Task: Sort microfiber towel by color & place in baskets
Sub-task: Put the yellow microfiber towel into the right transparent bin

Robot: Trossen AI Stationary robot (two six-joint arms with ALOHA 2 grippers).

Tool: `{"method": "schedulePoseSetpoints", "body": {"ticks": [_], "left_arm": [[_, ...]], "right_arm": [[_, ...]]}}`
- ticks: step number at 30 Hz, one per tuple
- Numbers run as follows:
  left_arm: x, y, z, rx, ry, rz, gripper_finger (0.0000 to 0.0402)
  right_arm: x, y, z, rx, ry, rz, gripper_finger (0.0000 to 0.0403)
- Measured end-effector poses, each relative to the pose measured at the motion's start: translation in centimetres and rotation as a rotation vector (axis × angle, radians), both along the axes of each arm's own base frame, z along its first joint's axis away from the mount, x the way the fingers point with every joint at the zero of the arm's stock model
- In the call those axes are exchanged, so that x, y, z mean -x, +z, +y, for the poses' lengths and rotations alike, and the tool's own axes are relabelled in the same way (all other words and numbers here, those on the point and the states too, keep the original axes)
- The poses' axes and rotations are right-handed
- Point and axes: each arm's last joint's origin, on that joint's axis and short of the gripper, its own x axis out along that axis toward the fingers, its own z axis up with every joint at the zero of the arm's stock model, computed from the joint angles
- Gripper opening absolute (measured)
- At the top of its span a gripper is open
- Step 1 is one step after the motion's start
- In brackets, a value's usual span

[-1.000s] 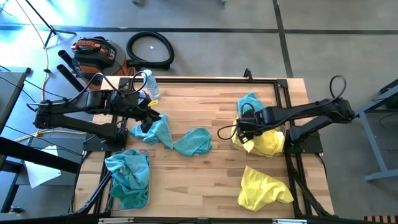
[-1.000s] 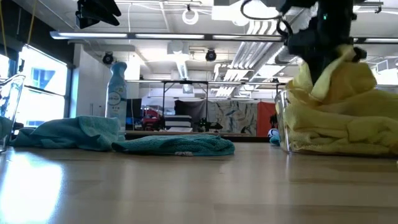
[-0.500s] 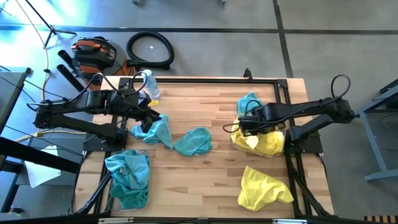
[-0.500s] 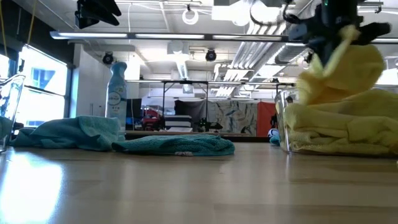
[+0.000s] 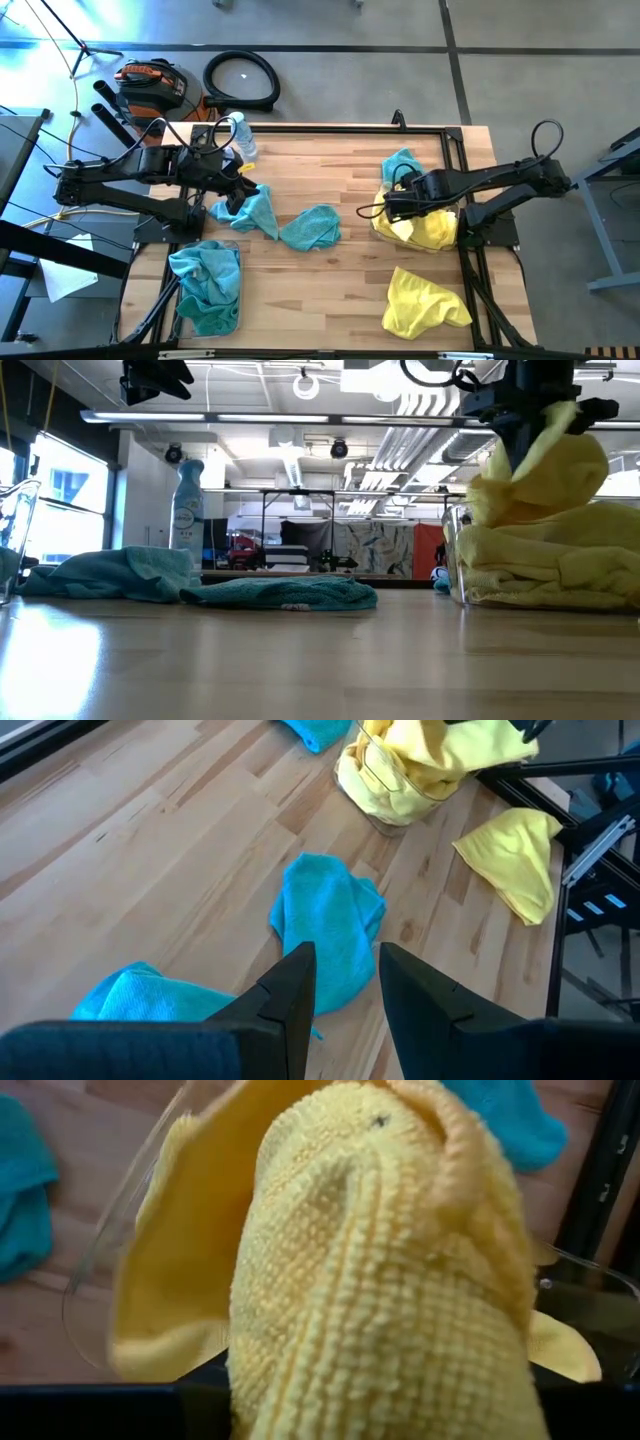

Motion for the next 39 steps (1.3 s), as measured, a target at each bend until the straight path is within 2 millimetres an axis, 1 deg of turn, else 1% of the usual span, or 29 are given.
{"method": "schedulePoseSetpoints", "body": {"ticks": [7,10,13,19,22,26,30,35,37,39], "left_arm": [[0.0,0.0,0.0,-0.001,0.0,0.0,0.0101],[0.0,0.0,0.0,0.0,0.0,0.0,0.0101],[0.0,0.0,0.0,0.001,0.0,0.0,0.0101],[0.0,0.0,0.0,0.001,0.0,0.0,0.0101],[0.0,0.0,0.0,0.001,0.001,0.0,0.0101],[0.0,0.0,0.0,0.001,0.0,0.0,0.0101],[0.0,0.0,0.0,0.001,0.001,0.0,0.0101],[0.0,0.0,0.0,0.002,0.001,0.001,0.0101],[0.0,0.0,0.0,0.007,0.005,0.0,0.0101],[0.0,0.0,-0.1,0.016,0.006,-0.001,0.0101]], "right_arm": [[0.0,0.0,0.3,0.002,-0.004,-0.011,0.0173],[0.0,0.0,0.3,0.001,-0.009,-0.013,0.0183],[-0.1,0.0,0.3,0.001,-0.009,-0.016,0.021],[0.0,0.0,0.2,0.009,-0.005,-0.004,0.0286],[0.1,0.1,0.2,0.008,0.011,0.005,0.0306],[0.1,0.1,0.4,-0.04,0.012,0.008,0.0311],[-0.1,0.1,0.4,-0.043,-0.008,-0.021,0.0312],[-0.4,0.1,0.2,0.032,-0.008,-0.061,0.0312],[0.3,0.2,-0.1,0.008,-0.069,0.003,0.0312],[1.4,0.1,-0.3,-0.04,-0.166,0.134,0.0312]]}}
